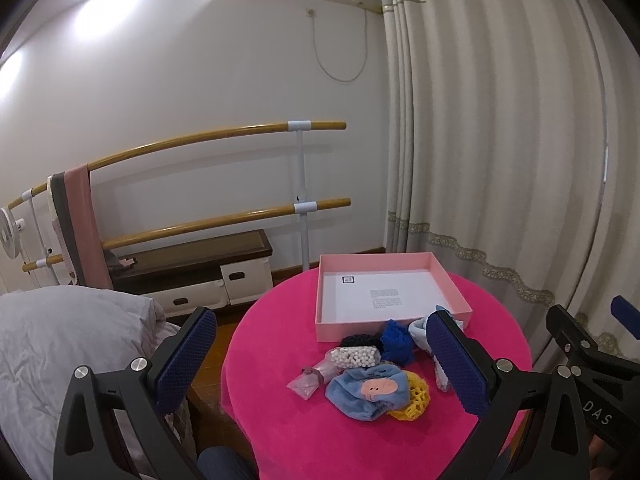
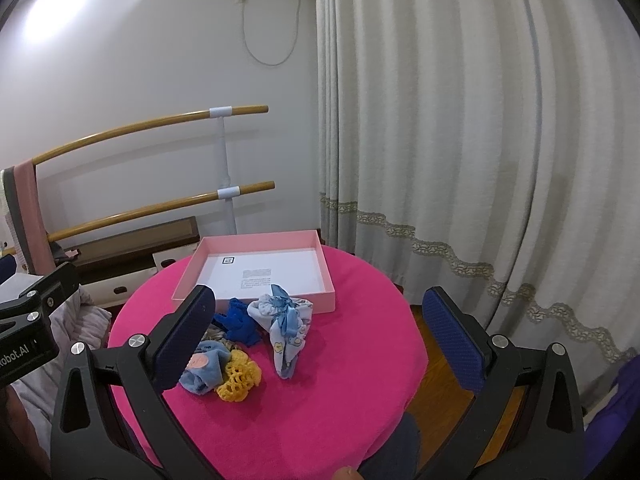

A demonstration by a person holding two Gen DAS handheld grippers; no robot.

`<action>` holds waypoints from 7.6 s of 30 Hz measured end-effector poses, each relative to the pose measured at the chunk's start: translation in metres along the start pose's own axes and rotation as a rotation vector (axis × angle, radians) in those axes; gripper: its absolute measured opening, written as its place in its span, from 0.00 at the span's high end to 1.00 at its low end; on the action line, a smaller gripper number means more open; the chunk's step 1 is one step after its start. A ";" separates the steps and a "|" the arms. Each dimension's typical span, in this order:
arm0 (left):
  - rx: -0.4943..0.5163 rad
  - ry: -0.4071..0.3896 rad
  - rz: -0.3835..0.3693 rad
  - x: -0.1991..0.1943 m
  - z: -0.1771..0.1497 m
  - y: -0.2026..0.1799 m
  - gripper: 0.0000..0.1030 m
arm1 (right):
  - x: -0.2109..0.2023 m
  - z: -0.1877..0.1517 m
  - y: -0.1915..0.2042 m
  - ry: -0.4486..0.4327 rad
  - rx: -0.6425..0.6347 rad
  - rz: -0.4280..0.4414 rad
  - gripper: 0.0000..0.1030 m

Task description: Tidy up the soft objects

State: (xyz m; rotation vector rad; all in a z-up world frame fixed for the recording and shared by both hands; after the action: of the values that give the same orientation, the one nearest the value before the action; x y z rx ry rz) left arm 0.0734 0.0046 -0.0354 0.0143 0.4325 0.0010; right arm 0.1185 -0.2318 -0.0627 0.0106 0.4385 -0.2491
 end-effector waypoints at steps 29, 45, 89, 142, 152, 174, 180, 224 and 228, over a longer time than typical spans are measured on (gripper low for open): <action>-0.006 -0.006 -0.006 0.004 -0.001 0.002 0.00 | -0.001 0.001 0.001 -0.006 -0.005 0.002 0.00; -0.014 0.007 -0.010 0.010 -0.006 0.000 0.00 | 0.002 -0.002 0.002 0.005 -0.010 0.014 0.00; -0.102 0.467 -0.143 0.238 -0.111 -0.014 0.00 | 0.184 -0.099 0.018 0.392 -0.092 0.102 0.00; -0.089 0.506 -0.260 0.259 -0.125 -0.003 0.82 | 0.210 -0.122 0.029 0.498 -0.054 0.250 0.62; -0.092 0.425 -0.304 0.207 -0.097 0.017 0.85 | 0.177 -0.101 0.028 0.436 -0.041 0.285 0.62; -0.009 0.243 -0.215 0.238 0.025 0.015 0.85 | 0.202 0.015 0.051 0.280 -0.067 0.298 0.62; 0.020 0.266 -0.190 0.294 0.040 -0.015 0.84 | 0.248 0.029 0.055 0.305 -0.064 0.280 0.62; 0.032 0.245 -0.056 0.433 0.096 -0.054 0.01 | 0.307 0.026 0.041 0.366 -0.003 0.254 0.00; 0.033 0.208 -0.044 0.395 0.079 -0.051 0.00 | 0.268 0.030 0.035 0.317 0.010 0.258 0.00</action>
State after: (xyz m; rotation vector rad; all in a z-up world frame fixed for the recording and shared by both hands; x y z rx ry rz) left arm 0.4646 -0.0464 -0.1301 0.0370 0.6407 -0.0487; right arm 0.3744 -0.2628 -0.1495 0.1169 0.7442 0.0063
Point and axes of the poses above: each gripper's, at about its wrist camera, not at the fingertips, and x roughly the way its jaws point, y to its left, z to its top, the point moved 8 cm from there along x, roughly the way its jaws point, and after that the axes turned 1 degree about -z, right-handed, at the moved point
